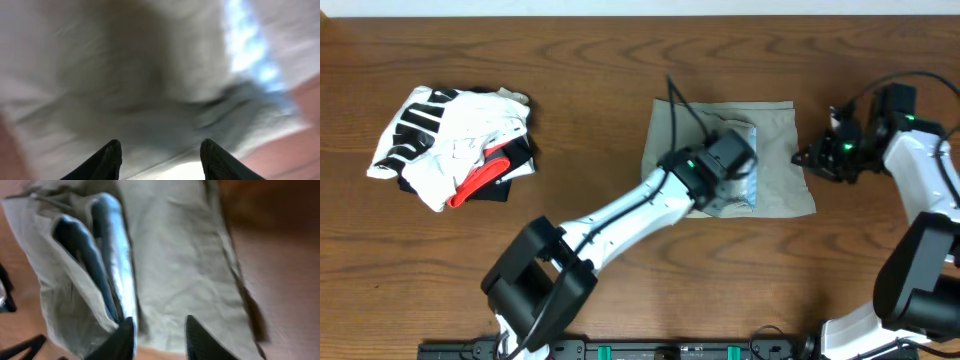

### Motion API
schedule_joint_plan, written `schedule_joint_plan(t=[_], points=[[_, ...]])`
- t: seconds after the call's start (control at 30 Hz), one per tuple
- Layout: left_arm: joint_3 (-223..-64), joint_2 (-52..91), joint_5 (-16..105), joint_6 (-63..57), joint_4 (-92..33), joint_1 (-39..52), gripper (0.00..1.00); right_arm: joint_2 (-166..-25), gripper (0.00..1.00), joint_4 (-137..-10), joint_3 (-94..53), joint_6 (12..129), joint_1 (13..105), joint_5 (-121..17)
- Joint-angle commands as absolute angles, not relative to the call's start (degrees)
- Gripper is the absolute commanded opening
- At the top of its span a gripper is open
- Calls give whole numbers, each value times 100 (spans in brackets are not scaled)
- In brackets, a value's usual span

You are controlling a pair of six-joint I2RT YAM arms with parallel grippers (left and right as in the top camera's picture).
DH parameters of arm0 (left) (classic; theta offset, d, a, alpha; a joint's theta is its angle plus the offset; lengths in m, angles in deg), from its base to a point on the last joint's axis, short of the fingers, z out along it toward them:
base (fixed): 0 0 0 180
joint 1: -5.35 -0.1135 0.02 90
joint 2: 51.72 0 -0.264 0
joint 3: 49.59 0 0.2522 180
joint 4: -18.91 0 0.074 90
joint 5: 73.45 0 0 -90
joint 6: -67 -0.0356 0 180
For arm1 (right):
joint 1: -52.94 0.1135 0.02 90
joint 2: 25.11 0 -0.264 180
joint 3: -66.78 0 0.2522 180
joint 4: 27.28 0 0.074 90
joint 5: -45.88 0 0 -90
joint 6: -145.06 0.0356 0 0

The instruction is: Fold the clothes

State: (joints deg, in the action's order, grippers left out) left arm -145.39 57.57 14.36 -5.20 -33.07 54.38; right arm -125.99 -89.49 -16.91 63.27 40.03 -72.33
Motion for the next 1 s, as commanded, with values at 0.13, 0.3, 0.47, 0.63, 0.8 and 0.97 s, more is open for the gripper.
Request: schedule_joint_plan(t=[0.13, 0.3, 0.47, 0.63, 0.8, 0.97], points=[[-14666, 5014, 1200, -537, -4063, 4715, 53, -12931, 1, -8527, -1569, 6836, 4757, -5858], [-14666, 4299, 1200, -616, -4426, 4324, 53, -13460, 1, -8116, -1564, 7028, 5033, -5506], [-14664, 3652, 1198, -819, -4562, 4042, 58, -13948, 1, -7889, -1564, 7229, 5262, -5506], [-14664, 3281, 1198, -819, -4778, 3801, 59, -14354, 1, -7675, -1564, 7271, 5688, -5784], [-14661, 3250, 1198, -839, -5082, 3631, 60, -14531, 1, -7498, -1564, 7485, 6259, -5806], [-14637, 3257, 1267, -808, -5154, 3659, 60, -14536, 1, -7493, -1566, 7780, 6703, -5808]])
